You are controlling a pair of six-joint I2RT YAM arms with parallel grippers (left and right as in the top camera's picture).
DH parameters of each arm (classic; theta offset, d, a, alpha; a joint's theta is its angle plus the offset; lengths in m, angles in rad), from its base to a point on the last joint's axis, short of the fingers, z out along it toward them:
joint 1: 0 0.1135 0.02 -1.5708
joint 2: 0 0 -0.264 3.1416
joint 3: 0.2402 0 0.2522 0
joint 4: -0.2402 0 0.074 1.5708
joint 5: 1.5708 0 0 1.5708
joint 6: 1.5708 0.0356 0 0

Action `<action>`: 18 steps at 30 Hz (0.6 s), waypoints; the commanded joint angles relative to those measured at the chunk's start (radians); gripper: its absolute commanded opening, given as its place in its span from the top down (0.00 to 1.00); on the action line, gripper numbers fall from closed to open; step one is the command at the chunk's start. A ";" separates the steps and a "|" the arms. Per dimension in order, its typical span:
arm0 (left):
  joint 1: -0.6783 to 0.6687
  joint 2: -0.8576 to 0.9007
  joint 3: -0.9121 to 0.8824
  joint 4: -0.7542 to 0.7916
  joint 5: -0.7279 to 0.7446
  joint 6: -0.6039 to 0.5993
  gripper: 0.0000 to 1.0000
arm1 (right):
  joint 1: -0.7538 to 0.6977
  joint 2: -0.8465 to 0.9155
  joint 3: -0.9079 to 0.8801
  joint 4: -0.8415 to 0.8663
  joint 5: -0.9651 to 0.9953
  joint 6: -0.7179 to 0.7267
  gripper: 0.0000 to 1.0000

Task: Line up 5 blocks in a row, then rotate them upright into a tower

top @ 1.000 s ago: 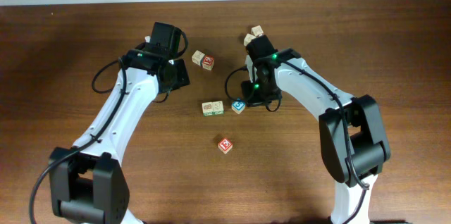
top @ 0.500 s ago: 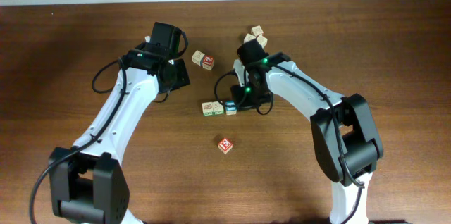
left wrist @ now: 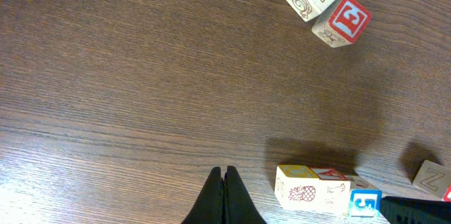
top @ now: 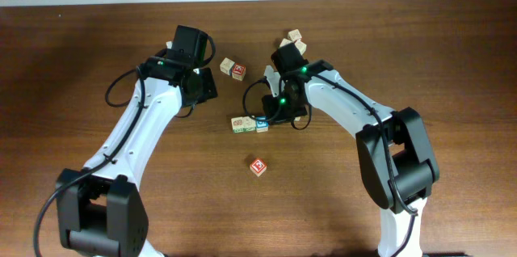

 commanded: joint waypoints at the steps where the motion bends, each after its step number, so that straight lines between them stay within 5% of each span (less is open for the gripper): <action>1: 0.000 -0.014 -0.007 0.002 0.000 -0.012 1.00 | 0.005 0.014 0.072 -0.048 0.032 -0.011 0.96; 10: 0.000 -0.014 -0.007 0.002 0.000 -0.012 1.00 | 0.038 0.019 0.223 -0.318 0.029 0.084 0.96; 18: 0.000 -0.014 -0.007 0.006 0.000 -0.012 1.00 | 0.091 0.023 0.108 -0.252 0.023 0.209 0.96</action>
